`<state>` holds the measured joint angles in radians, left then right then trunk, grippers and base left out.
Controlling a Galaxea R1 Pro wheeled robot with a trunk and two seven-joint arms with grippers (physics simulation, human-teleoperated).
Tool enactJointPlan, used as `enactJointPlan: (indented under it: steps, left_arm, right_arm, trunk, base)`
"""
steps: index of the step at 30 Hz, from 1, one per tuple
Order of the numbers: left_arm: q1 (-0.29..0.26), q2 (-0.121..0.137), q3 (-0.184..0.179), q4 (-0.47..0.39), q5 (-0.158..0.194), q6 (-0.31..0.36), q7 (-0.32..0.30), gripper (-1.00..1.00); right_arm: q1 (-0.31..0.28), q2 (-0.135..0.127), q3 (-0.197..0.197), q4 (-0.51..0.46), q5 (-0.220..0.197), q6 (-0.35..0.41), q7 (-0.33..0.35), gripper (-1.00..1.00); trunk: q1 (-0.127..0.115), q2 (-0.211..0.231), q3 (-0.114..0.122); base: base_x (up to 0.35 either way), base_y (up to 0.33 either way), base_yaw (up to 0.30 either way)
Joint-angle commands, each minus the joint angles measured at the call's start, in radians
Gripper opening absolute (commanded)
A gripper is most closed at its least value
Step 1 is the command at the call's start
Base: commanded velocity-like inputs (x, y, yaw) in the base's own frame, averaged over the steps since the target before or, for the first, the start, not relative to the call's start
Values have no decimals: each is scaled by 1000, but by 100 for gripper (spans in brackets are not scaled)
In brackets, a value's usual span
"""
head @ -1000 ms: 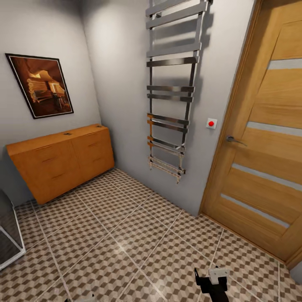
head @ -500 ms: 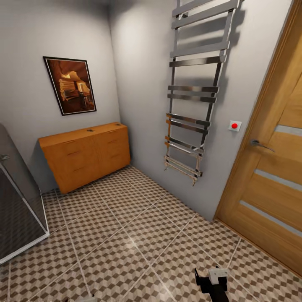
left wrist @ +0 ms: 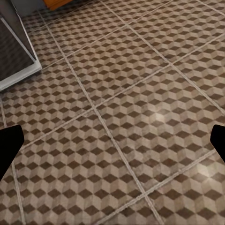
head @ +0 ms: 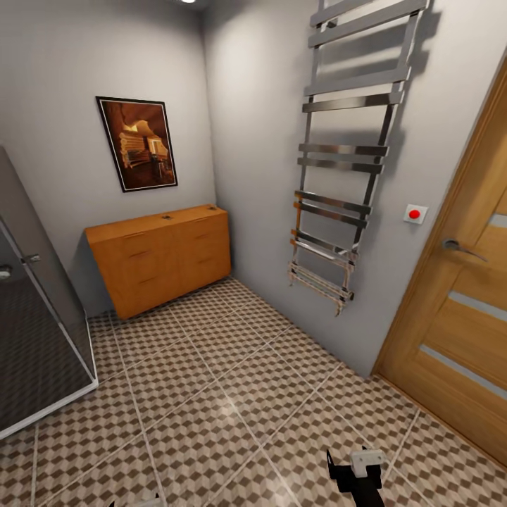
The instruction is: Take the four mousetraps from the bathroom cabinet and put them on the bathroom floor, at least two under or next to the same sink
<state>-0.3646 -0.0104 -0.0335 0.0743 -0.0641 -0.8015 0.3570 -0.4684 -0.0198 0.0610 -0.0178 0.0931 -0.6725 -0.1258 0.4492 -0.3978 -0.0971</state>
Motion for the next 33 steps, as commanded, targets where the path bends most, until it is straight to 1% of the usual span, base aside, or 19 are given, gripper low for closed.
enactJointPlan:
  steps: [1, 7, 17, 33]
  left_arm:
    - [-2, 0, -3, 4, -7, -4, 10, 100]
    - [-2, 0, -3, 4, -7, -4, 10, 100]
    - [-2, 0, -3, 4, -7, -4, 10, 100]
    - [-2, 0, -3, 4, -7, -4, 10, 100]
  right_arm:
    - [-1, 0, 6, 1, 10, -1, -10, 100]
    - [-1, 0, 5, 1, 10, -1, -11, 100]
    - [-1, 0, 5, 1, 10, -1, -10, 100]
    - [-1, 0, 5, 1, 10, -1, -11, 100]
  trunk:
    - [1, -2, -2]
    - [1, -2, -2]
    - [1, -2, -2]
    - [1, -2, -2]
  base:
    - [101, 0, 9]
    - [235, 0, 3]
    - [309, 0, 15]
    - [315, 0, 174]
